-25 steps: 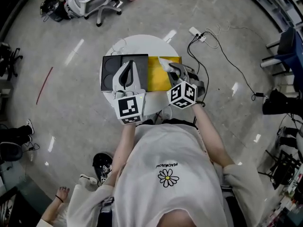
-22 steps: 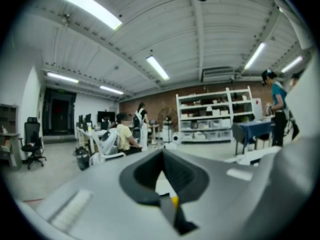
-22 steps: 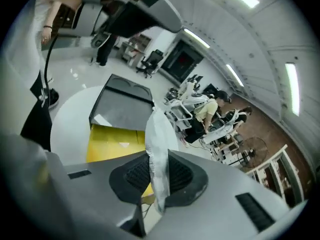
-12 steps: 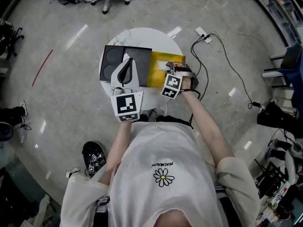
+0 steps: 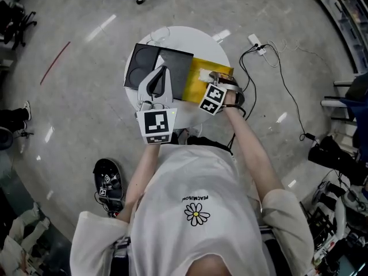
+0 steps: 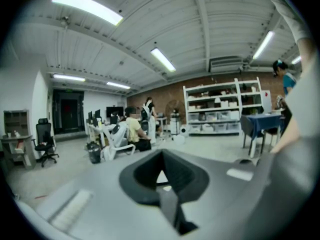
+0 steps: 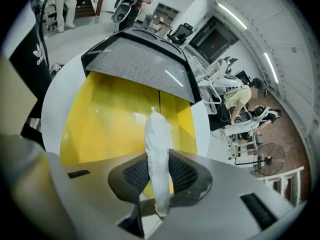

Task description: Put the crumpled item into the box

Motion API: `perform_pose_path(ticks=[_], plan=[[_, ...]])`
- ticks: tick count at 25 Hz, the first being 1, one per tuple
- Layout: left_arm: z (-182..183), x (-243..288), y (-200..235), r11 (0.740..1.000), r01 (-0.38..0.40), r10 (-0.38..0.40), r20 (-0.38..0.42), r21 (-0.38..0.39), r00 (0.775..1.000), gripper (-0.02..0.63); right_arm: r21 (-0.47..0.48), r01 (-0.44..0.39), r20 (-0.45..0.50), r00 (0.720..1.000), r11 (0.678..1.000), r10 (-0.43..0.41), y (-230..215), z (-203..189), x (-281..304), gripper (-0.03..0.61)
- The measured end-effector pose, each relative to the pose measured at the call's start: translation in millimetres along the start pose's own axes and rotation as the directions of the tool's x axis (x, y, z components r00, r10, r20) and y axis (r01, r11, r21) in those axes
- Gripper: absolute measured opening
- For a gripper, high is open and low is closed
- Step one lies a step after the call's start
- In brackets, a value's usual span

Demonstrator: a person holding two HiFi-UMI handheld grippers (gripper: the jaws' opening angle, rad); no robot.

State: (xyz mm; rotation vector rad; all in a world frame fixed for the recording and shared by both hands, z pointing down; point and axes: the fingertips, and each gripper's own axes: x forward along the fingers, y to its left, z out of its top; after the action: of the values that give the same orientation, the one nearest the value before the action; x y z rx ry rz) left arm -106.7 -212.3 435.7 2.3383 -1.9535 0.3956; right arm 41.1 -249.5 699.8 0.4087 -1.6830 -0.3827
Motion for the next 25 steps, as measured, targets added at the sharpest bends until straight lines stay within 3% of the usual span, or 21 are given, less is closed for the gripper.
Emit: perform_pose_path(ticks=[3, 7, 12, 20, 25], plan=[[0.2, 1.1, -0.7, 1.0, 0.003, -0.003, -0.001, -0.001, 1.0, -0.002, 0.074, -0.075, 0.032, 0.997, 0.994, 0.073, 5.1, 2.8, -1.4, 0.159], [0.9, 2.5, -1.5, 1.0, 0.007, -0.007, -0.004, -0.004, 1.0, -0.002, 0.112, -0.141, 0.069, 0.989, 0.984, 0.134, 9.1, 6.5, -8.1, 0.192], [-0.2, 4.8, -4.3, 1.0, 0.02, -0.02, -0.005, -0.011, 1.0, -0.002, 0.174, -0.265, 0.131, 0.961, 0.948, 0.245, 17.3, 15.6, -18.1, 0.318], [0.4, 2.9, -6.4, 0.999, 0.037, -0.037, 0.01, -0.016, 0.999, -0.002, 0.164, -0.284, 0.141, 0.954, 0.945, 0.263, 20.4, 19.8, -26.4, 0.336], [6.3, 2.2, -6.8, 0.999, 0.048, -0.048, 0.022, -0.013, 0.999, -0.002, 0.206, -0.229, 0.151, 0.968, 0.952, 0.2, -2.3, 16.8, -38.4, 0.337]])
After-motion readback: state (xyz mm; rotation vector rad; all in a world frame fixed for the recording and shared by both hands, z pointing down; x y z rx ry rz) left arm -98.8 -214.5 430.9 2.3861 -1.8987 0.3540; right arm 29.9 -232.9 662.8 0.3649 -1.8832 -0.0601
